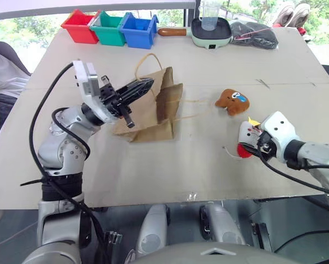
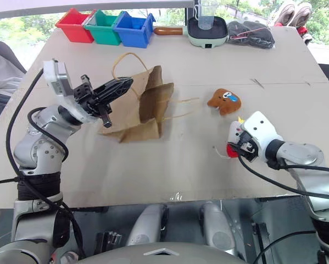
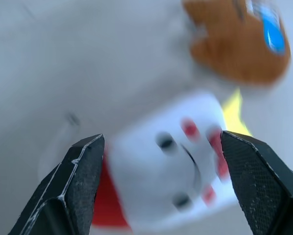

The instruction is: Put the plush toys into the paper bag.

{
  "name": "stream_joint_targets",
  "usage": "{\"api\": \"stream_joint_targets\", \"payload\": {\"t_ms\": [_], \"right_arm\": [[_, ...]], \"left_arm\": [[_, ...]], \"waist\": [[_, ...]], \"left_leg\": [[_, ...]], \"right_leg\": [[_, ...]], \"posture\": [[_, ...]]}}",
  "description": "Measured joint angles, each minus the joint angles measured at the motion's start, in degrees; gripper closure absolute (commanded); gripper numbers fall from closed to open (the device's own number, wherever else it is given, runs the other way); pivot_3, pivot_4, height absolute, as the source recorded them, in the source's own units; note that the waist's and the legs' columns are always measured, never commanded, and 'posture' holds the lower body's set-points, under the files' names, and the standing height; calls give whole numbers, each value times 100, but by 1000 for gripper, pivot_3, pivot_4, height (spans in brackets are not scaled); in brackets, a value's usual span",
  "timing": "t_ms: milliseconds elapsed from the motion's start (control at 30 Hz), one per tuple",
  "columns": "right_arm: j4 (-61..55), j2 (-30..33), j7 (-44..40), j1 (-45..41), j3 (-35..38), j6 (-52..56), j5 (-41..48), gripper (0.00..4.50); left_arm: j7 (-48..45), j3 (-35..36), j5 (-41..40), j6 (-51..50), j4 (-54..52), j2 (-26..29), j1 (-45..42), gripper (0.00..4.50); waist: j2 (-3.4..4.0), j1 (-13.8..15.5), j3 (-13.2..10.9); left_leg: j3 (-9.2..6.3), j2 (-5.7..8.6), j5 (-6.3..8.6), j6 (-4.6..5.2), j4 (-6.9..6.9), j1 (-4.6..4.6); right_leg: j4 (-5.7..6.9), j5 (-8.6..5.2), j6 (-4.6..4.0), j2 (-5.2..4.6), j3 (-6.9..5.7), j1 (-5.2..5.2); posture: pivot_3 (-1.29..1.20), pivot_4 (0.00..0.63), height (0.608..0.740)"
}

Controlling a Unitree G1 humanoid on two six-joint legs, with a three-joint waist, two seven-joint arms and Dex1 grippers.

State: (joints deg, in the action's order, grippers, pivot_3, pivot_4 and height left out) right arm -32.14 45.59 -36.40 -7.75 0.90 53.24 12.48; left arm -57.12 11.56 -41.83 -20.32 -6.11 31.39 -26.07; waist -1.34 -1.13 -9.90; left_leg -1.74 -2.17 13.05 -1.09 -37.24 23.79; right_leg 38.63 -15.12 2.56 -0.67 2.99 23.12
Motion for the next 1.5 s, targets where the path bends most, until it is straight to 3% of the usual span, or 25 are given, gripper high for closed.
{"api": "stream_joint_targets", "payload": {"t_ms": [33,200,233,300,433,500,533,667,867,967,1000,1100,1167,1267,1400,1500], "right_arm": [[205,154,-75,-19,-129,-93,-54,1508],[545,159,-196,-149,-231,-306,-60,3574],[567,149,-197,-150,-235,-348,-60,4167],[578,143,-219,-156,-233,-421,-49,4423],[407,-621,-484,-1006,142,-240,1005,4423],[195,-711,-469,-1345,270,-217,1271,4423],[327,-1188,-272,-1734,301,-192,1386,4423],[745,-2376,289,-2726,181,-263,1615,4423],[1311,-2958,767,-3209,-4,-549,1551,4423],[1338,-2650,874,-3308,59,-609,1444,4423],[1343,-2108,803,-3264,50,-594,1292,4423],[1310,-1407,590,-3048,-57,-595,1036,4423],[1184,-482,171,-2570,-424,-570,807,4423],[1122,269,-72,-2031,-764,-457,472,4423],[1085,143,132,-2078,-372,-344,458,4423],[1081,-706,664,-2661,404,-172,764,4423]], "left_arm": [[-17,-33,3,1,-3,-29,-2,4500],[21,-31,-35,-22,-117,-69,75,4500],[50,-31,-87,-44,-201,-91,136,4500],[94,-27,-172,-112,-289,-125,196,4500],[239,-17,-673,-554,-883,-170,513,4500],[252,-11,-778,-602,-1022,-153,555,4500],[310,44,-791,-670,-1043,-136,635,4500],[426,5,-809,-731,-1104,-158,616,4500],[513,13,-812,-735,-1145,-169,662,4500],[552,21,-811,-733,-1178,-166,763,4500],[612,31,-806,-720,-1194,-174,794,4500],[707,139,-804,-677,-1192,-196,769,4500],[781,180,-805,-639,-1188,-225,691,4500],[739,195,-790,-606,-1178,-224,673,4500],[684,153,-775,-565,-1163,-222,676,4500],[601,106,-761,-561,-1143,-221,681,4500]], "waist": [[0,5,0],[-13,24,8],[-14,27,9],[-17,31,10],[-1,-66,-9],[-2,-46,-9],[-3,-47,-9],[3,-102,-13],[4,-48,-13],[4,-24,-14],[5,18,-14],[5,39,-14],[5,54,-14],[7,6,-16],[8,-93,-16],[9,-125,-18]], "left_leg": [[2,0,0,0,0,1],[-1,0,0,0,-5,0],[-1,0,0,0,-6,0],[-1,0,0,0,-9,-1],[-1,-4,0,0,-9,-4],[-18,-4,0,0,-5,-1],[-17,-5,0,0,-4,1],[-14,-5,0,0,-1,2],[-10,4,0,0,1,9],[-11,4,0,0,1,9],[-11,5,0,0,1,9],[-9,5,0,0,2,8],[-10,5,1,1,4,9],[2,4,1,1,4,4],[2,-4,1,1,4,0],[4,-5,1,1,4,1]], "right_leg": [[-2,0,0,-1,1,0],[-9,1,2,-2,-2,-8],[-11,1,3,-4,-2,-11],[-13,1,3,-4,-3,-14],[-10,2,4,1,1,-13],[-11,1,2,2,-19,-15],[-13,1,1,2,-18,-15],[-4,1,0,2,-14,-7],[-12,2,1,-13,-17,-7],[-12,2,1,-13,-19,-7],[-12,2,0,-14,-18,-7],[-15,2,0,-13,-17,-8],[-22,1,0,-14,-20,-9],[-21,2,1,-11,-3,-7],[-17,2,1,2,4,-5],[-13,2,1,5,8,-3]], "posture": [[0,150,740],[0,150,740],[0,150,740],[0,150,740],[0,150,740],[0,150,740],[0,150,740],[0,150,740],[0,150,740],[0,150,740],[0,150,740],[0,150,740],[0,150,740],[0,150,740],[0,150,740],[0,150,740]]}}
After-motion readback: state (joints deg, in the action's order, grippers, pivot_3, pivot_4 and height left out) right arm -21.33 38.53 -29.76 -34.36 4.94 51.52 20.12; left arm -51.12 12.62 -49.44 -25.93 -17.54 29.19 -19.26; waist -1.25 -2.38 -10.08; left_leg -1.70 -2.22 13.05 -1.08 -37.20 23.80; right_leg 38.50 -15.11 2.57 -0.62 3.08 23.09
